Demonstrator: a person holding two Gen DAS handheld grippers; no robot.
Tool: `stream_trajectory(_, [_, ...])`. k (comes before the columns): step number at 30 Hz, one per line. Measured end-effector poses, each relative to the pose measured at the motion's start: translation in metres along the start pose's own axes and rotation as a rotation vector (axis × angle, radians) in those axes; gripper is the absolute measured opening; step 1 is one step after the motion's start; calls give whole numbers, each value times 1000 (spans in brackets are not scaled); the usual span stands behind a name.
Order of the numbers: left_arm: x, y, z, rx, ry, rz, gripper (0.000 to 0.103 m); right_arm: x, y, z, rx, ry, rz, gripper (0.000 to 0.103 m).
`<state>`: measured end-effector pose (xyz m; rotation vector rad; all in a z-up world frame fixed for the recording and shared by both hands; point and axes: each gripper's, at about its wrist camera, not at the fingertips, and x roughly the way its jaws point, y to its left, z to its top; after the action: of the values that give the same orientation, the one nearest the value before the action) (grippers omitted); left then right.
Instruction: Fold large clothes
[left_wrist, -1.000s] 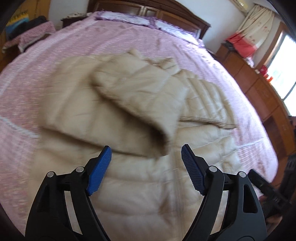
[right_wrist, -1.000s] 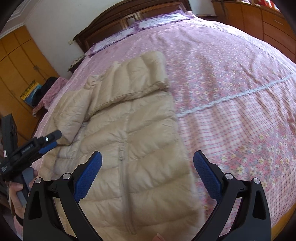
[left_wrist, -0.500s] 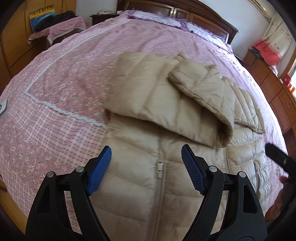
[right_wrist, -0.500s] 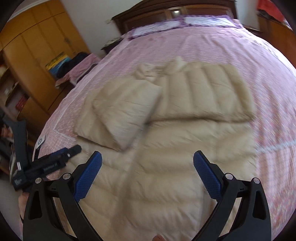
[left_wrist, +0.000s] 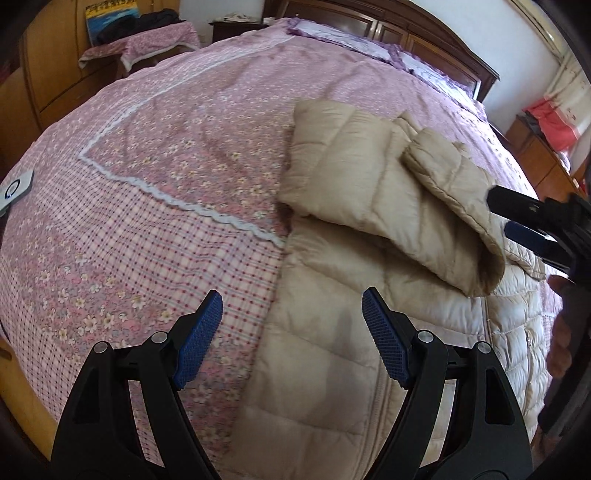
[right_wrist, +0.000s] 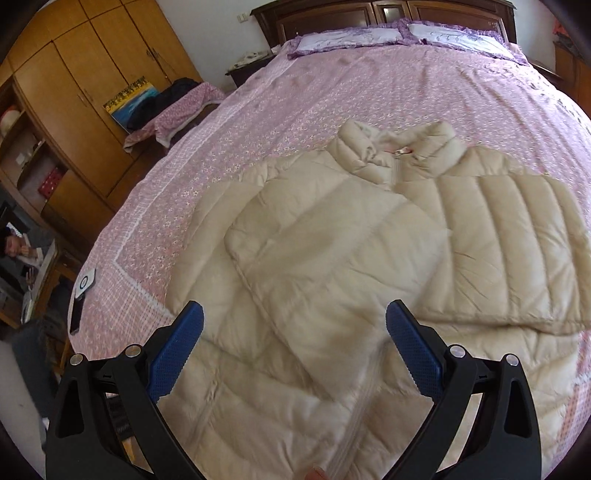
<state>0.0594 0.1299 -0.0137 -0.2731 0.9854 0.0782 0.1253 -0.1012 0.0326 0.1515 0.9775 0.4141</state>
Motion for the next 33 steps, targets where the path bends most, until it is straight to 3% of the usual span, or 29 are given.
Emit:
stream_trajectory(6, [-1,6,-2,-8,-3,-4,77,31,8,7,-1,19,-45,95])
stream_trajectory(8, [-1,7,-3,-9,-3,-5,77,40,6,6,7,30,-53,91])
stream_trajectory(10, [-1,8,-4,-11,-4,-9,77,44,2,5,11,37,-67,78])
stream_trajectory(11, [-1,9,-4,-12,-3,-10,77,45,0,3,8,40,-80,67])
stream_trajectory(16, [-1,6,-5,-21,-3,-23,77,46,-12,1,5,52,-80,47])
stream_trajectory(21, [-4,-4,-3,-4,-12,-31,77,36,-13,0,-23,28,-95,14])
stream_trajectory(25, [-6,-14,3,20,-23,-38,77,10,-20,2,-14,-33,-62,10])
stream_trajectory(33, [-13,-38,30,65,-66,-89,77,-53,-51,5,-16,-205,-88,9])
